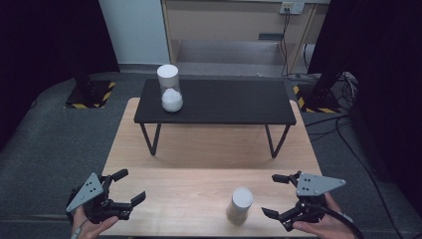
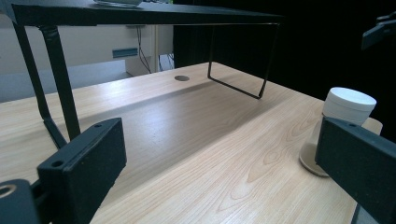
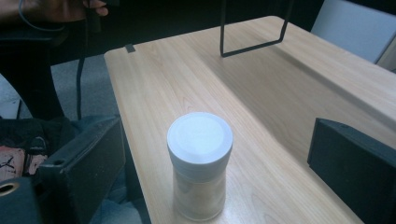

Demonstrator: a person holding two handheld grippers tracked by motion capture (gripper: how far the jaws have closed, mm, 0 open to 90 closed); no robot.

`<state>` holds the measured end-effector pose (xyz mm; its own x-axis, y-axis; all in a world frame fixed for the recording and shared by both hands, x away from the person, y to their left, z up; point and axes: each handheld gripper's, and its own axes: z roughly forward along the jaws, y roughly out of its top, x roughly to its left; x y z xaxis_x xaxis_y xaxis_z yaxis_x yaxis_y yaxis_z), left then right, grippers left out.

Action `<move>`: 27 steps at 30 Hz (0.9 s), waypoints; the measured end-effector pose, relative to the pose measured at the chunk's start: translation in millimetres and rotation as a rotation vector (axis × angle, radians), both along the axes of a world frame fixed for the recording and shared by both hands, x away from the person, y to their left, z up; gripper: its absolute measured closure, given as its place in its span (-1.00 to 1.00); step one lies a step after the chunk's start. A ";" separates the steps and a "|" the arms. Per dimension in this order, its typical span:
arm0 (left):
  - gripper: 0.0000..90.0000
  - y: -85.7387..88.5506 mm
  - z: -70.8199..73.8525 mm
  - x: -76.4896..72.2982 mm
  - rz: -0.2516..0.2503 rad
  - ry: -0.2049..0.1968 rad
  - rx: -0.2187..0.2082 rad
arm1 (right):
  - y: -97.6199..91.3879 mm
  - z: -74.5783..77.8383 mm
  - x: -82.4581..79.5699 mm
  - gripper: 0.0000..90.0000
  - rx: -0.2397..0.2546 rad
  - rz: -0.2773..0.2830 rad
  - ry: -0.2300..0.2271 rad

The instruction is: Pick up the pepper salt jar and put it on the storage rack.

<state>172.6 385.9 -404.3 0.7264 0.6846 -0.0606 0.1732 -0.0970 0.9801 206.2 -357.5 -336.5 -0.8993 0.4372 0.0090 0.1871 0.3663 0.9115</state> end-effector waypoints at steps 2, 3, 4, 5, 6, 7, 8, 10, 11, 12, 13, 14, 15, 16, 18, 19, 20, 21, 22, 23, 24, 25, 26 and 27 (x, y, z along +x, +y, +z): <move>-0.98 -0.2 0.1 0.0 -0.001 -0.001 0.001 | 3.7 -3.6 2.1 -0.90 -0.005 0.005 0.001; -0.98 -0.2 0.1 0.0 -0.001 -0.001 0.001 | 5.1 -5.7 3.2 -0.90 -0.004 0.007 0.004; -0.98 -0.3 0.1 0.0 -0.001 0.000 0.002 | 6.3 -7.4 4.1 -0.90 -0.004 0.009 0.007; -0.98 -0.3 0.1 0.0 -0.001 0.000 0.002 | 8.2 -9.6 5.4 -0.90 -0.006 0.012 0.010; -0.98 -0.3 0.1 -0.1 0.000 0.000 0.002 | 10.3 -11.6 6.6 -0.90 -0.011 0.015 0.011; -0.98 -0.3 0.0 -0.2 0.000 -0.001 0.001 | 12.2 -13.6 7.9 -0.90 -0.013 0.017 0.014; -0.98 -0.3 0.0 -0.2 0.001 -0.001 0.001 | 14.5 -16.2 9.5 -0.90 -0.013 0.020 0.018; -0.98 -0.2 0.1 -0.2 0.000 -0.001 0.001 | 17.9 -19.2 11.3 -0.89 -0.017 0.024 0.019; -0.98 -0.3 0.1 -0.2 0.000 -0.001 0.001 | 19.8 -20.7 12.5 -0.89 -0.018 0.028 0.021; -0.98 -0.3 0.0 -0.1 0.000 -0.001 0.001 | 22.6 -22.1 13.5 -0.89 -0.022 0.031 0.021; -0.98 -0.3 0.0 -0.1 0.000 0.000 0.002 | 24.4 -23.7 14.0 -0.89 -0.021 0.031 0.021; -0.98 -0.3 0.1 -0.1 -0.001 -0.001 0.002 | 25.7 -25.0 14.6 -0.89 -0.019 0.033 0.021; -0.98 -0.2 0.1 -0.1 -0.001 -0.001 0.002 | 28.0 -26.8 15.7 -0.88 -0.019 0.035 0.023; -0.98 -0.1 0.0 -0.1 -0.001 -0.001 0.001 | 29.4 -27.9 16.3 -0.88 -0.020 0.036 0.025; -0.98 -0.1 0.1 -0.2 -0.001 -0.001 0.002 | 33.9 -30.1 17.5 -0.87 -0.031 0.037 0.026; -0.98 -0.1 0.0 -0.2 -0.001 -0.001 0.001 | 36.4 -32.0 18.6 -0.87 -0.035 0.040 0.028; -0.98 -0.2 0.1 -0.2 -0.002 -0.001 0.001 | 37.8 -33.3 19.3 -0.87 -0.035 0.041 0.030; -0.98 -0.4 0.1 -0.2 -0.002 -0.002 0.002 | 40.2 -35.0 20.3 -0.86 -0.038 0.042 0.033; -0.98 -0.6 0.1 -0.1 -0.003 -0.002 0.003 | 41.7 -35.9 21.0 -0.86 -0.042 0.044 0.033; -0.98 -0.7 0.1 -0.1 -0.003 -0.001 0.003 | 43.6 -37.3 22.2 -0.86 -0.044 0.047 0.036; -0.98 -0.9 0.2 -0.1 -0.003 -0.001 0.004 | 45.4 -38.9 23.1 -0.85 -0.045 0.048 0.039; -0.98 -1.0 0.2 -0.1 -0.003 -0.001 0.006 | 47.2 -40.2 23.8 -0.85 -0.048 0.048 0.039; -0.98 -1.0 0.3 -0.1 -0.003 -0.001 0.006 | 49.2 -42.0 25.0 -0.84 -0.048 0.050 0.041; -0.98 -1.2 0.4 -0.1 -0.003 -0.001 0.007 | 50.8 -43.7 25.5 -0.83 -0.048 0.049 0.043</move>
